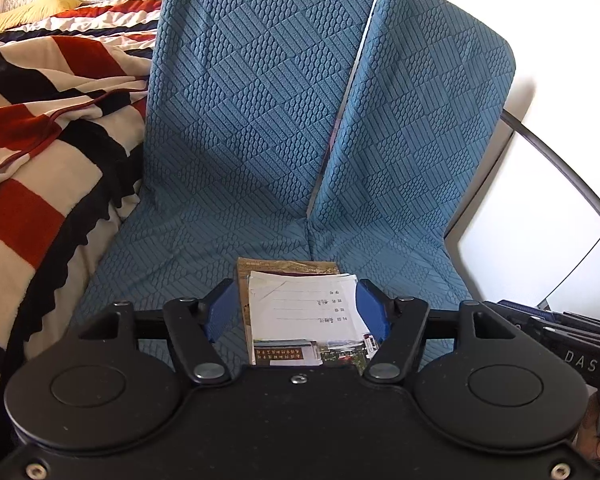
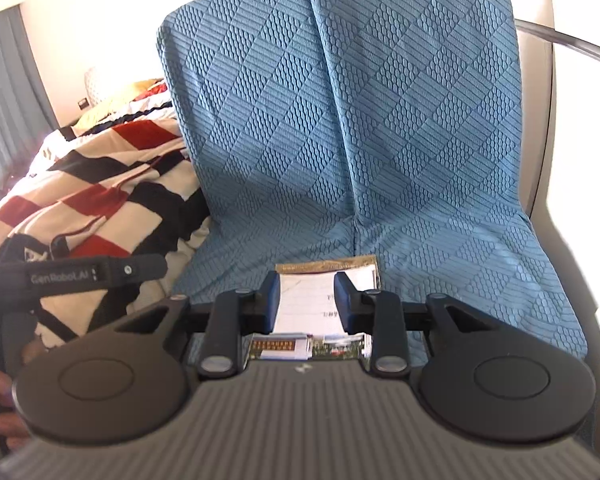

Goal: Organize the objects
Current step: 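Open both grippers and withdraw them from the booklet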

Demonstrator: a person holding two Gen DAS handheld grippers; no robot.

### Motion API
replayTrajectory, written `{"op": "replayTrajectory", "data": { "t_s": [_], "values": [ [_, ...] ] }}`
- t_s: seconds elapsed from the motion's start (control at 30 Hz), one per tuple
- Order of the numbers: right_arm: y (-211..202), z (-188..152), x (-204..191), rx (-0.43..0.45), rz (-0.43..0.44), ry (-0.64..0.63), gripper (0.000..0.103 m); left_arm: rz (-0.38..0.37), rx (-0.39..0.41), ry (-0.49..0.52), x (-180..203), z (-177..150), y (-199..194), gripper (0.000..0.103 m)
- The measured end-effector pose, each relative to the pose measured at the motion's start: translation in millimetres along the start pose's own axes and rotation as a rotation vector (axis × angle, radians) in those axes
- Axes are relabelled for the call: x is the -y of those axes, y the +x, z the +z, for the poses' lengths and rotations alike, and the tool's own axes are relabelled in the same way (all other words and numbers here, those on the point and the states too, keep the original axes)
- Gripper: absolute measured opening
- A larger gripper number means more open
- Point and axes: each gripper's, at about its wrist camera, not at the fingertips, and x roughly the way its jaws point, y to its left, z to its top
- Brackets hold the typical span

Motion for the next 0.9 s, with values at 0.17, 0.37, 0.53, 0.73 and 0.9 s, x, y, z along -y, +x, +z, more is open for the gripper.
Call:
{"op": "replayTrajectory", "data": {
  "t_s": [0.17,0.37,0.53,0.73,0.9],
  "values": [
    [2.2,-11.7,-2.5,-0.007,-0.051,-0.028,0.041,0.009,-0.032,0.004,-2.5,-9.9,2.8,0.068],
    [15.4,-19.5,-0.8,-0.049,-0.056,-0.028,0.068,0.023,-0.038,0.014,-4.2,-14.2,0.8,0.087],
    [23.3,-21.1,6.0,-0.073,-0.049,-0.002,0.103,0.05,-0.029,-0.01,-9.6,-12.7,3.6,0.1],
    [26.7,-23.7,8.0,-0.082,-0.063,-0.009,0.103,0.082,-0.031,-0.02,-10.9,-11.4,9.2,0.103],
    [28.3,-23.3,8.7,-0.089,-0.053,0.001,0.103,0.084,-0.04,-0.024,-11.5,-9.7,13.1,0.103]
  ]
}}
